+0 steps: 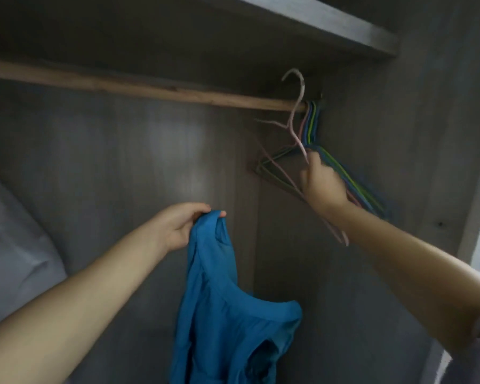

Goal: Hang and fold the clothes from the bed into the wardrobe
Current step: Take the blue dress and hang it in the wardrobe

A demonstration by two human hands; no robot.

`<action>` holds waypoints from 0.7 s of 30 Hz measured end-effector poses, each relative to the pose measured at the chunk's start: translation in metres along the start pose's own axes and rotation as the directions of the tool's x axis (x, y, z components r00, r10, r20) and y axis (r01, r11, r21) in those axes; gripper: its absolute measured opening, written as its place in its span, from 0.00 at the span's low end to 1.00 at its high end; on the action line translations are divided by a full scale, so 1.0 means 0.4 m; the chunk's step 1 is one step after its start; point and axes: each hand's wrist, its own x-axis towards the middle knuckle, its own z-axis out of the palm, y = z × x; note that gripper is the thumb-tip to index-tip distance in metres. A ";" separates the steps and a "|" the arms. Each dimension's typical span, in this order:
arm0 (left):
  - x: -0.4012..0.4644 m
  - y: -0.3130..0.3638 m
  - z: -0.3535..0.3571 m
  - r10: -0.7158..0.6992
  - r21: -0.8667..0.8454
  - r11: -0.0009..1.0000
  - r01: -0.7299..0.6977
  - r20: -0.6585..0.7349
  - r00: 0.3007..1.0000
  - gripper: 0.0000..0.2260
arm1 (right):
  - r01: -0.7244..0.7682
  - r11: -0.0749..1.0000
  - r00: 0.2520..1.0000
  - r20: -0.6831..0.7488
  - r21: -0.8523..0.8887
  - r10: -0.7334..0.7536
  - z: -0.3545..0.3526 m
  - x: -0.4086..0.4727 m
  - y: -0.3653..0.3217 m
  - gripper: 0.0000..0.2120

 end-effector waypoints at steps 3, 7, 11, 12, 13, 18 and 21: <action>-0.014 -0.024 -0.017 -0.079 0.051 0.995 0.080 -0.023 0.997 0.14 | -0.167 0.881 0.986 0.094 0.443 0.140 0.058 -0.119 -0.005 0.07; -0.043 -0.056 -0.048 -0.112 0.134 0.983 0.122 -0.076 0.991 0.20 | -0.463 0.334 0.881 0.384 0.821 0.276 0.080 -0.199 -0.060 0.13; -0.073 -0.080 -0.083 -0.141 0.176 0.972 0.156 -0.097 0.985 0.13 | -0.371 0.021 0.890 0.349 0.928 0.294 -0.005 -0.235 -0.129 0.17; -0.081 -0.085 -0.089 -0.141 0.184 0.970 0.160 -0.111 0.984 0.11 | -0.327 -0.044 0.892 0.324 0.944 0.315 -0.028 -0.245 -0.146 0.16; -0.088 -0.088 -0.093 -0.138 0.184 0.970 0.159 -0.121 0.983 0.10 | -0.284 -0.098 0.893 0.301 0.954 0.335 -0.044 -0.254 -0.161 0.16; -0.129 -0.090 -0.124 -0.133 0.153 0.976 0.155 -0.147 0.980 0.09 | -0.206 -0.231 0.890 0.281 0.951 0.360 -0.035 -0.352 -0.231 0.16; -0.150 -0.078 -0.160 -0.100 0.105 0.987 0.123 -0.196 0.975 0.09 | -0.370 -0.165 0.889 0.400 0.914 0.222 0.010 -0.430 -0.267 0.15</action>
